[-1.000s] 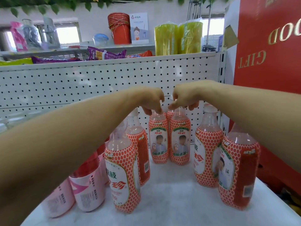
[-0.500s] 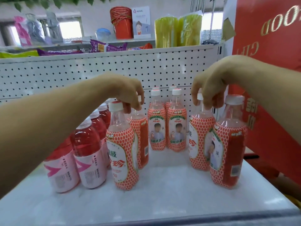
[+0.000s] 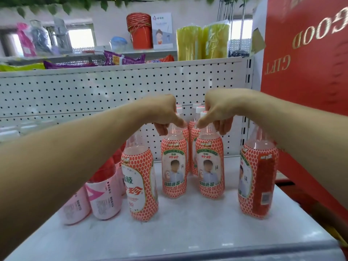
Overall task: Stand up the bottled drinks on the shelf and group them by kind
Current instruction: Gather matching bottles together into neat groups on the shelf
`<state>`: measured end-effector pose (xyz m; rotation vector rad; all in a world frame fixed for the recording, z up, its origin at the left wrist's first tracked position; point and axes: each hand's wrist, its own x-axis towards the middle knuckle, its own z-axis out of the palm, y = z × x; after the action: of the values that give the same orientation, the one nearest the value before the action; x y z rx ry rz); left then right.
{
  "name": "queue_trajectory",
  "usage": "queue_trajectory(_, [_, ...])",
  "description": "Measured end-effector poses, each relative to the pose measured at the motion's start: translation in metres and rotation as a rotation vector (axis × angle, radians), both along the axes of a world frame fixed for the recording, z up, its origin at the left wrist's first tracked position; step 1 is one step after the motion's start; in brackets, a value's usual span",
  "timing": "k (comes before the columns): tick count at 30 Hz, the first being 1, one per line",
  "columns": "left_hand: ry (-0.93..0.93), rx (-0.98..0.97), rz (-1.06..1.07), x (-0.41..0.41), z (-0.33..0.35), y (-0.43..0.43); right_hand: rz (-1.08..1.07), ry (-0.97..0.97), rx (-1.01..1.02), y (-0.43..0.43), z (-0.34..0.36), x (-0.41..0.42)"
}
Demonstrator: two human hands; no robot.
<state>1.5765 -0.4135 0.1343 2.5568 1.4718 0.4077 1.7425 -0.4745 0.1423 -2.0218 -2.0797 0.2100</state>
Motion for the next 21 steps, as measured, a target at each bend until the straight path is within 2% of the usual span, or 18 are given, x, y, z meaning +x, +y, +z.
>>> queue_trajectory(6, [-0.039, 0.014, 0.013, 0.004, -0.002, 0.0, -0.025, 0.057, 0.044, 0.005, -0.008, 0.0])
queue_trajectory(11, [0.001, 0.054, 0.021, 0.006, -0.006, -0.003, -0.05, 0.052, 0.061, 0.005, -0.011, -0.005])
queue_trajectory(13, [0.056, 0.1, 0.03, 0.005, -0.006, -0.011, -0.075, -0.003, 0.087, 0.001, -0.014, -0.01])
queue_trajectory(16, [0.122, 0.33, 0.032, -0.003, -0.009, -0.03, -0.129, -0.221, 0.231, -0.017, -0.021, -0.016])
queue_trajectory(19, [-0.056, 0.52, 0.056, -0.027, -0.027, -0.05, -0.211, -0.318, 0.473, -0.042, -0.033, -0.009])
queue_trajectory(21, [-0.22, 0.636, 0.083, -0.047, -0.05, -0.059, -0.231, -0.195, 0.623, -0.059, -0.047, 0.002])
